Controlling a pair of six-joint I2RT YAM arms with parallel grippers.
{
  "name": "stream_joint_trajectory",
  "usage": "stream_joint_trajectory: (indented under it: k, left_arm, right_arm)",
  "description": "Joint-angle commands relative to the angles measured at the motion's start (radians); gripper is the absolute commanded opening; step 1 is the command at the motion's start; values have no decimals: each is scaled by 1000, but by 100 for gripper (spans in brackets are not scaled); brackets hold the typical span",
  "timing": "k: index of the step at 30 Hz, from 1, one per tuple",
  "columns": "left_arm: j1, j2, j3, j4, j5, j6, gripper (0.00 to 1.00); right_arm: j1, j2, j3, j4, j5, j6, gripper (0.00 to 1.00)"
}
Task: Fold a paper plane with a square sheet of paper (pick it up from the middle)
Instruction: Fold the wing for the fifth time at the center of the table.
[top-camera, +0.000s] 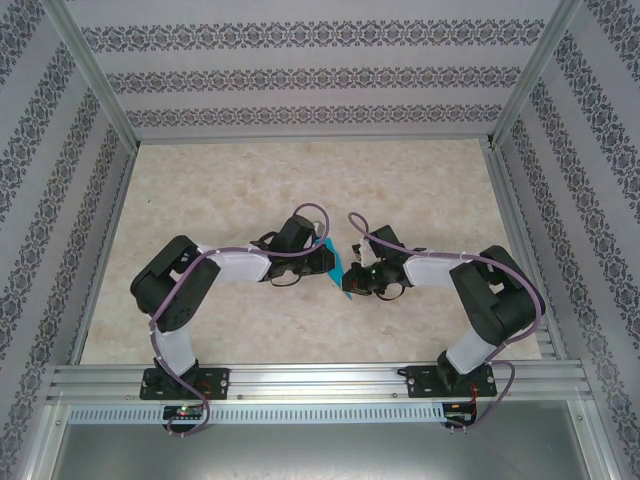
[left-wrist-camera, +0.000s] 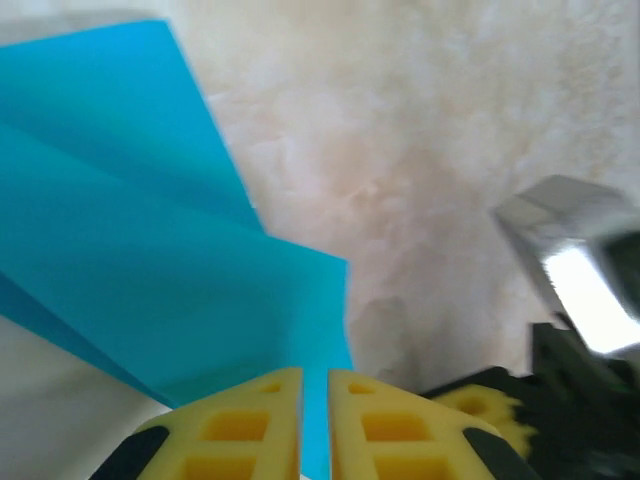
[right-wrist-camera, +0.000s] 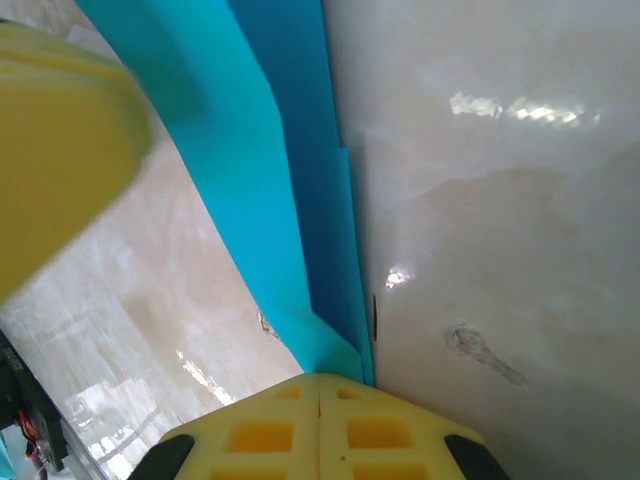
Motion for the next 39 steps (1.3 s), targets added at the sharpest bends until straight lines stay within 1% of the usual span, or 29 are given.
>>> stream_joint_trajectory:
  k: [1,4,11,20,23,26,31,39]
  left_arm:
    - [-13,-57,-23,6,25,12,16]
    - [-30,-57,-35,4,21,6,15]
    - [-69,-2,-51,35,43,-14,12]
    - [-72,64,-38,106,75,-47,12]
    - [-72,78,-33,104,74,-48,11]
    - [-72,85,-30,76,48,-39,11]
    - [-63,76,-30,-14,-37,-4,10]
    - [-10,82,-11,-82,-63,40,9]
  right_arm:
    - [4,50,-27,-65,79,-13,6]
    - [6,49,-26,-66,78,-12,6]
    - [5,51,-20,-72,80,-11,4]
    - [11,54,-24,-71,74,-11,4]
    - [15,59,-26,-68,74,-9,4]
    - [15,64,-30,-71,80,-11,4]
    - [16,69,-43,-111,110,-21,4]
    - [16,69,-73,-142,112,-16,4]
